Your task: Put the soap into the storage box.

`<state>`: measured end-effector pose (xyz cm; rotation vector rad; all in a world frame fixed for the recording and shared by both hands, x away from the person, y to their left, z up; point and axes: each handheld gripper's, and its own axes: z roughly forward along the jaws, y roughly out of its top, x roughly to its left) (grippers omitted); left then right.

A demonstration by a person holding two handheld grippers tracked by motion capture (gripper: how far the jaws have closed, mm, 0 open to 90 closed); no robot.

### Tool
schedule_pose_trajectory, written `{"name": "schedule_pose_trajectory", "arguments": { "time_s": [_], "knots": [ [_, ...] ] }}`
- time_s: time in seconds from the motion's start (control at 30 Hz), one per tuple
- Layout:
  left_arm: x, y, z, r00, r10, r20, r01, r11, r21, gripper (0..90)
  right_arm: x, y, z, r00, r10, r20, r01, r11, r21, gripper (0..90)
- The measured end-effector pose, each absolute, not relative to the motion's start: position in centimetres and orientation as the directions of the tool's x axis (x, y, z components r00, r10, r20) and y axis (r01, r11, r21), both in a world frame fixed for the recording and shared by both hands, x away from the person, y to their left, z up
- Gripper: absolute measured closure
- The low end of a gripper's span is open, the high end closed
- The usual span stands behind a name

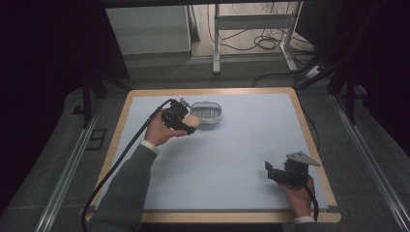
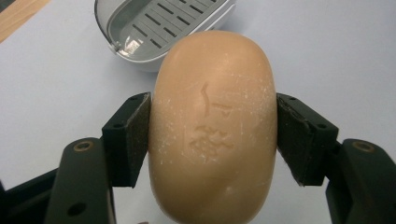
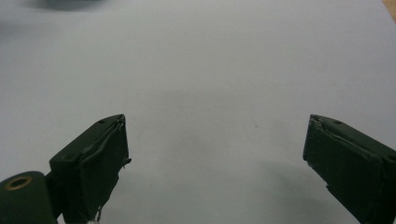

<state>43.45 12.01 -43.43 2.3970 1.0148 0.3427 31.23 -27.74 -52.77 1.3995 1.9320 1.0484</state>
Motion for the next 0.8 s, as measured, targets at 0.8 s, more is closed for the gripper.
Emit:
{"name": "schedule_pose_trajectory", "arguments": {
  "time_s": [0.8],
  "knots": [
    [45.5,10.4,-42.7,0.708,0.703,0.065,0.575,-0.628,0.525,32.2,31.3,-27.8,-52.8,-0.322,0.946,0.029,0.537,0.158,0.829,6.8]
  ]
}}
